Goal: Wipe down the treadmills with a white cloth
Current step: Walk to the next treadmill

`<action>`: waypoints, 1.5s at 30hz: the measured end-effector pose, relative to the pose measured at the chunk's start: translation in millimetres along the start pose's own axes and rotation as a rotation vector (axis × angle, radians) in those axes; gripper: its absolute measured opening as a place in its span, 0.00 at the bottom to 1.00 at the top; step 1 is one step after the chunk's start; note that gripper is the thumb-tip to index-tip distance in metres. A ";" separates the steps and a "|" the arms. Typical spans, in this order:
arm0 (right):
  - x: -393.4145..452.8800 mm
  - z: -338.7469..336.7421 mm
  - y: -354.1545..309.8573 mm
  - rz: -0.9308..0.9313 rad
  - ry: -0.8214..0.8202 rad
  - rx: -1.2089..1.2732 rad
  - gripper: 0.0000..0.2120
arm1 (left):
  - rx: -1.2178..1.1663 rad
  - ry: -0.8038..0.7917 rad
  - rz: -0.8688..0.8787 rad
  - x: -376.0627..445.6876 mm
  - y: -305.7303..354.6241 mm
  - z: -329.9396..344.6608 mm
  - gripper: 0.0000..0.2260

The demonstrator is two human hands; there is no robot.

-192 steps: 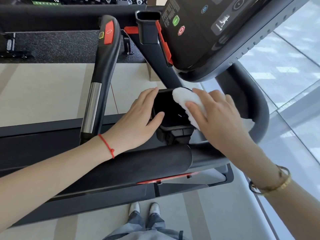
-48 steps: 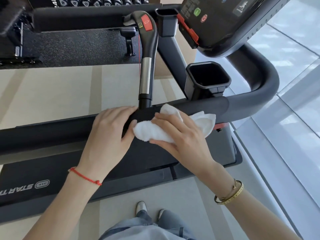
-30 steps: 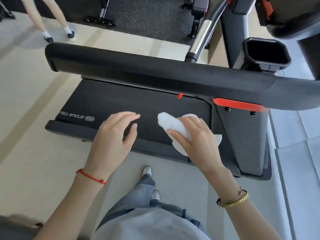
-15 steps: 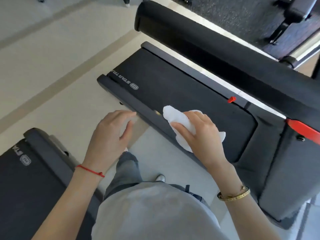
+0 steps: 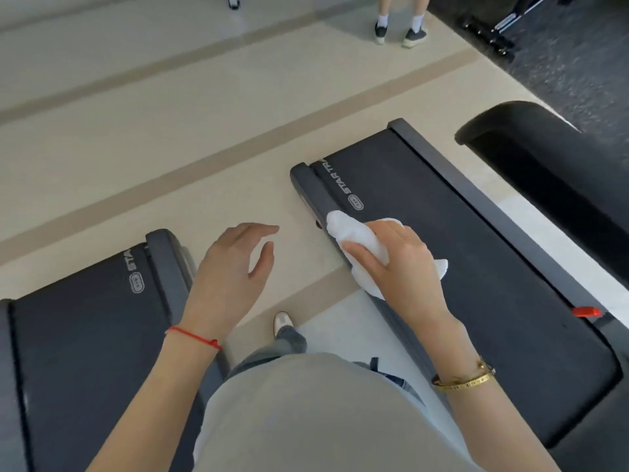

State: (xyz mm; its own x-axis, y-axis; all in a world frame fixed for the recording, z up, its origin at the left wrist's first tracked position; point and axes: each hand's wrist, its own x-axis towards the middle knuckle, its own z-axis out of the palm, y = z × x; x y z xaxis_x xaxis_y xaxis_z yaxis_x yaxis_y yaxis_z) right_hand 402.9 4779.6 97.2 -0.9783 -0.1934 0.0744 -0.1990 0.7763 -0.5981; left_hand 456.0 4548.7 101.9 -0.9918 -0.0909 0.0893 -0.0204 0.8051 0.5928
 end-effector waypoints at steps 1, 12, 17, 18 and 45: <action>13.6 8.6 -11.5 -0.006 -0.012 0.005 0.11 | 0.004 0.007 -0.001 10.6 -12.2 -8.8 0.12; 137.7 83.1 -68.4 -0.076 -0.133 0.066 0.15 | 0.008 0.029 -0.120 116.1 -100.4 -69.4 0.12; 216.2 108.4 -72.4 -0.085 -0.100 0.051 0.17 | -0.009 0.038 -0.133 187.4 -130.1 -72.0 0.12; 233.8 112.7 -72.6 -0.091 -0.091 0.063 0.18 | -0.003 0.036 -0.128 205.0 -135.5 -72.0 0.12; 728.5 131.7 -41.8 0.111 0.046 0.030 0.20 | 0.007 -0.099 0.066 749.4 -213.5 -55.9 0.12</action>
State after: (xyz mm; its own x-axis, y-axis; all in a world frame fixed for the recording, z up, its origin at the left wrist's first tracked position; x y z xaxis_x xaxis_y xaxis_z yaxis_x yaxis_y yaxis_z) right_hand -293.9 4527.2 71.3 -0.9959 -0.0791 0.0430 -0.0885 0.7730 -0.6282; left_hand -275.9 4276.0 87.1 -0.9986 0.0209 0.0485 0.0453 0.8116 0.5825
